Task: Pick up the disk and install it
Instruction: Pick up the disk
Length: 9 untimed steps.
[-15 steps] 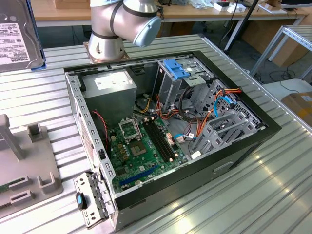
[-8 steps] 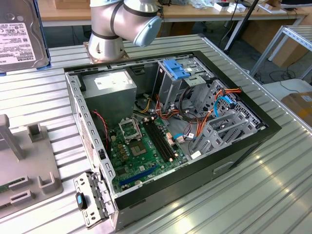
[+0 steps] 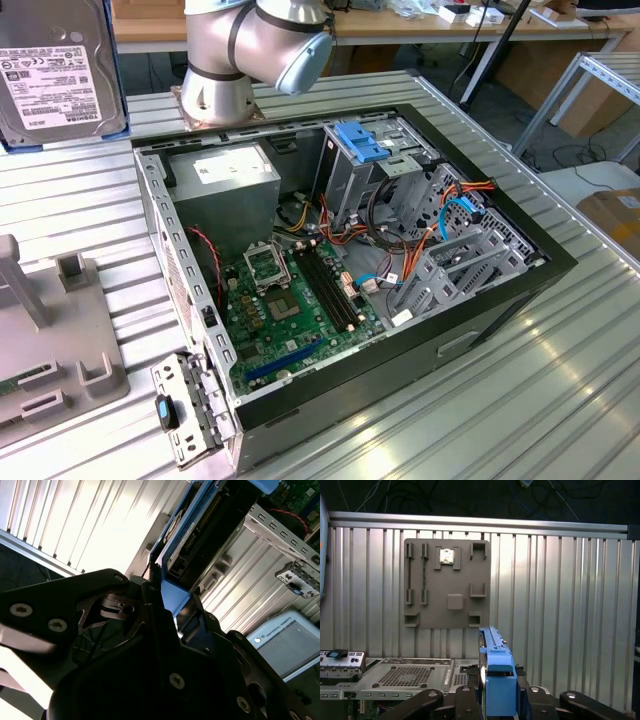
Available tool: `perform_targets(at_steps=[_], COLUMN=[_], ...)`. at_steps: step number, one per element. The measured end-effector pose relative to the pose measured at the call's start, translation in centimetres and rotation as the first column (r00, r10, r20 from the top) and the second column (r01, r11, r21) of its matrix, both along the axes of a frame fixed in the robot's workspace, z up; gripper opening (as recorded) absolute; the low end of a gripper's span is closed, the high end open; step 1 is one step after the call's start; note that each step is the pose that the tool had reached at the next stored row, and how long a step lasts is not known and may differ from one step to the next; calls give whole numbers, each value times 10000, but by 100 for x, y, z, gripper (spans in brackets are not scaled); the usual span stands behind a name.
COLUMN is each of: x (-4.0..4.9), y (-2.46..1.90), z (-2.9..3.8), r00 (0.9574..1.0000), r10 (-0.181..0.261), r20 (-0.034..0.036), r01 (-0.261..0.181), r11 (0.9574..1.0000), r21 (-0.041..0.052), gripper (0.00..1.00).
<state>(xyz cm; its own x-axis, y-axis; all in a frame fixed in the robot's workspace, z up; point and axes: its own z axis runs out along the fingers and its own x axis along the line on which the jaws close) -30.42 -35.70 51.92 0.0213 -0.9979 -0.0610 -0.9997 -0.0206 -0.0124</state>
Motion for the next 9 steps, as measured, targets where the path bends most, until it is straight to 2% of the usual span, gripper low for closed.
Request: perform_targets(at_steps=[5,9], x=[182,287], y=[0,0], z=[1,1], r00=[10000,10000], r10=[0,0], r20=[-1,-1], r01=[0,0], r11=[10000,10000], r21=[-1,-1], gripper=[36,36])
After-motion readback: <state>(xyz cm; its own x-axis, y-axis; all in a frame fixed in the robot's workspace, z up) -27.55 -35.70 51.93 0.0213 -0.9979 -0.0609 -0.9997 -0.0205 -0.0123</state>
